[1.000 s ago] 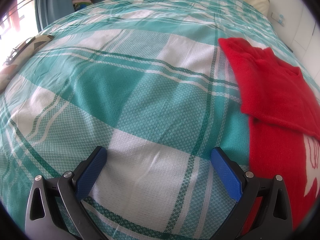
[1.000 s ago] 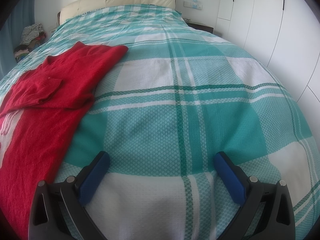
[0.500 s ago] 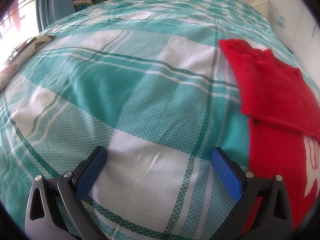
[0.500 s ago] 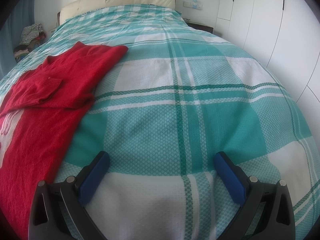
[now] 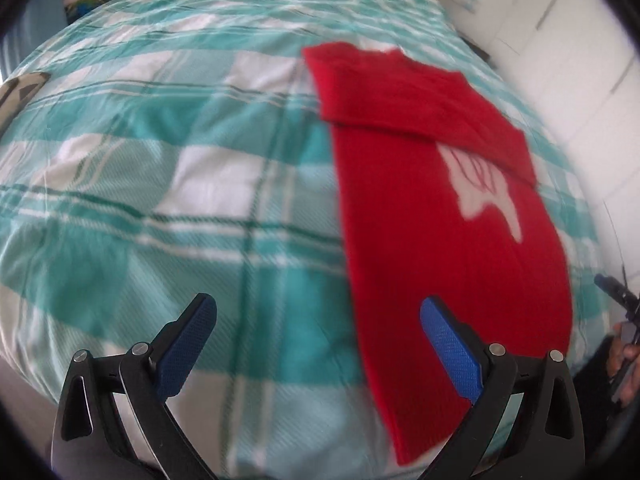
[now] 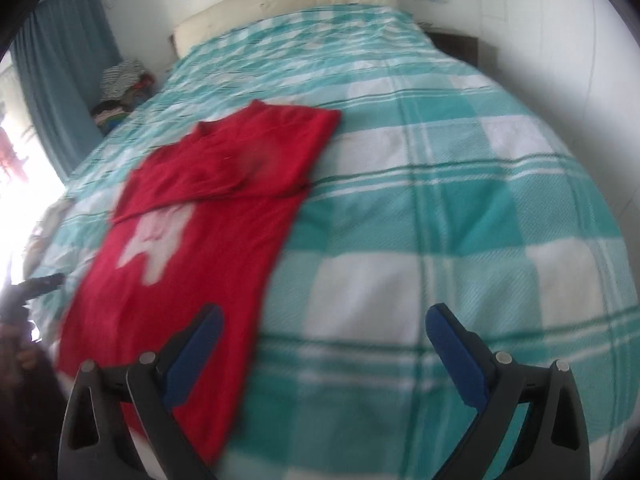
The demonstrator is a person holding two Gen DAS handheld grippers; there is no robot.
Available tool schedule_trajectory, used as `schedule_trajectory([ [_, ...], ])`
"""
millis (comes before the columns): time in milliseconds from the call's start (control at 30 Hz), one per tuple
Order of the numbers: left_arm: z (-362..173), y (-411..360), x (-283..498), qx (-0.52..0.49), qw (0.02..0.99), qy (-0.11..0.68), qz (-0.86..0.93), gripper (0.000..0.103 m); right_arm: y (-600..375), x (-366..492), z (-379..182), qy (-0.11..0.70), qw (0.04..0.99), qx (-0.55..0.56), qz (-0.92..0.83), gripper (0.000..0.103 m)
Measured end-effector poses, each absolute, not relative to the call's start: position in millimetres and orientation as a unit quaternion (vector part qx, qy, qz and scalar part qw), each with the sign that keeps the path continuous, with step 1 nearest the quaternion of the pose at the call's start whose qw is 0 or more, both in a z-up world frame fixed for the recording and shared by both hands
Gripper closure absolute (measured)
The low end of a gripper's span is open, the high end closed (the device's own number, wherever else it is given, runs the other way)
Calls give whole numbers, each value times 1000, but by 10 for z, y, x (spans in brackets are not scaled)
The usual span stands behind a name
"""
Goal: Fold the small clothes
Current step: 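Grasp the sweater hem with both grippers and lift it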
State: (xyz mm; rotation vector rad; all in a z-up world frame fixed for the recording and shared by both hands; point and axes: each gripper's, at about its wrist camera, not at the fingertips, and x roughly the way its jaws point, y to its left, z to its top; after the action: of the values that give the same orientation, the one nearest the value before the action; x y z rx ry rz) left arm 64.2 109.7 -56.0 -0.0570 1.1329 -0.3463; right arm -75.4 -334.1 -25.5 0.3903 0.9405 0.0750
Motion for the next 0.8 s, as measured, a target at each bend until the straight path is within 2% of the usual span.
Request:
schedule_trajectory([
  [100,-744,862,390,-10,803,567,-182,6,-3074,-1014,-455,486,832,249,92,2],
  [200,-724,682,184,41,822,543,-166,21,-2800,-1074,-701,510,814,252,119,17],
  [233,-702,659,140,40,823,541,-169,32,-2719,-1057,-778,521,811,239,117,26],
  [267,-684,641,103,38,823,539,-175,46,-2653,-1043,-844,530,810,226,109,36],
  [300,-672,626,74,41,822,537,-183,58,-2611,-1032,-894,535,809,219,105,42],
  [333,-661,631,58,46,823,536,-186,85,-2595,-1024,-927,540,807,218,100,70],
  [367,-643,668,60,44,821,538,-187,95,-2608,-1017,-949,544,802,227,99,98],
  [467,-478,922,122,-38,812,542,-213,100,-2675,-1031,-817,530,805,244,109,99],
  [567,-199,1055,344,-106,815,516,-241,100,-2820,-947,-536,496,818,266,121,99],
  [800,245,792,1668,-126,849,450,-248,100,-3154,119,-15,416,872,238,99,99],
])
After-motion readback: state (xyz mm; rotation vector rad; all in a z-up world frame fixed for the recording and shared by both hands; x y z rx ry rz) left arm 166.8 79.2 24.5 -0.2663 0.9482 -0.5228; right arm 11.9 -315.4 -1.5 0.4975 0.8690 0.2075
